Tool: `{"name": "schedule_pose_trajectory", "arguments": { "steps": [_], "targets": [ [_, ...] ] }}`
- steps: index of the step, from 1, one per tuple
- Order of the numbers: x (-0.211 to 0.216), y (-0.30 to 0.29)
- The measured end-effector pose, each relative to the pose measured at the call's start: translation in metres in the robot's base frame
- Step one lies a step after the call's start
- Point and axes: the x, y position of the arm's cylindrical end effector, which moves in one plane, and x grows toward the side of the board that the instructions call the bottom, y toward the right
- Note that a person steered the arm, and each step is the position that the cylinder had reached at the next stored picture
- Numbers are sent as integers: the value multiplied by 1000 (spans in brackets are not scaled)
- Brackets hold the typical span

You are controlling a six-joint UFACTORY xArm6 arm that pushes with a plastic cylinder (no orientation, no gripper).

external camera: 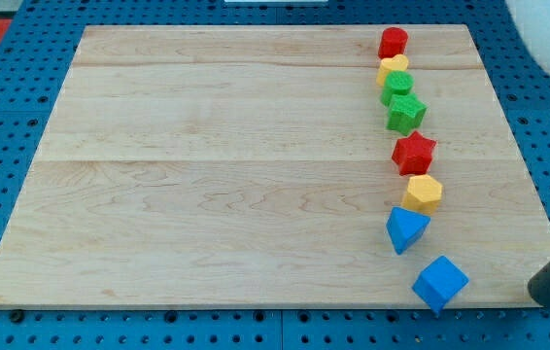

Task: Push the yellow hexagon slightly left

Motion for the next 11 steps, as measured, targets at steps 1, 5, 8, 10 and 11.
{"name": "schedule_pose_trajectory", "arguments": {
  "steps": [1, 5, 8, 10, 11],
  "targets": [
    [0, -40],
    [-37, -22],
    [-82, -53],
    [-94, -68],
    [-96, -77]
  ]
}}
